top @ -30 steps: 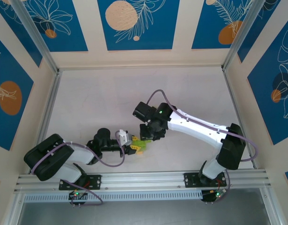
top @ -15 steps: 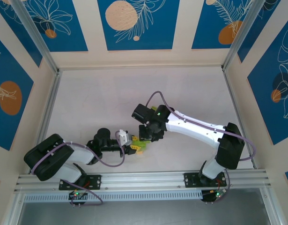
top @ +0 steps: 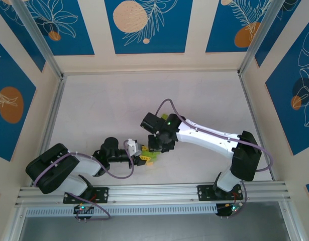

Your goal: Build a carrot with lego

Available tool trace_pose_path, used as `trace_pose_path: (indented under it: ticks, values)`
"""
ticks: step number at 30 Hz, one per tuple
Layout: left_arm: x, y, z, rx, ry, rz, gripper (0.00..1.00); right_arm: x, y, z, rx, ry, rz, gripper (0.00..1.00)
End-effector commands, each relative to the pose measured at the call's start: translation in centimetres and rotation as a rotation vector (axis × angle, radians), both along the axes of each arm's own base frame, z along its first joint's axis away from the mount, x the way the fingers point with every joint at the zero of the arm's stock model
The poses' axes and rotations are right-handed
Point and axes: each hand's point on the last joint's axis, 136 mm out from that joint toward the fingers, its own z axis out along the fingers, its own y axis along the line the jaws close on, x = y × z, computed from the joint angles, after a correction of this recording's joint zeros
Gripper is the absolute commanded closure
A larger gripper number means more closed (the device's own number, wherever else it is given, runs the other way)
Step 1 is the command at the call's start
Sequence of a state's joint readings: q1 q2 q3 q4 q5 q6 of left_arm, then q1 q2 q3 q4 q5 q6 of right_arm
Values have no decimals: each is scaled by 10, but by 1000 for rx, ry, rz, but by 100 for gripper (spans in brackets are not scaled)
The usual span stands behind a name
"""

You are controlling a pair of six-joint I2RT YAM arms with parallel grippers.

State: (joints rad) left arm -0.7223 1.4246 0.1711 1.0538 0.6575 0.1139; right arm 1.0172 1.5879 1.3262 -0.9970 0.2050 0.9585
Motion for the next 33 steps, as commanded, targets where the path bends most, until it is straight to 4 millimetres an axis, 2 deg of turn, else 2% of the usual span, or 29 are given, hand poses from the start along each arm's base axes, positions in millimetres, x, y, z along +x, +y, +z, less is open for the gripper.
trace_pose_path:
  ticks: [1, 20, 33]
  values:
    - [-1, 1, -9, 31, 7, 1, 80, -11, 0, -11, -21, 51, 10, 66]
    - [0, 1, -9, 31, 7, 4, 80, -26, -19, -18, -104, 77, 13, 66]
    - [0, 1, -9, 32, 6, 5, 80, -25, -37, -19, -166, 62, -21, 67]
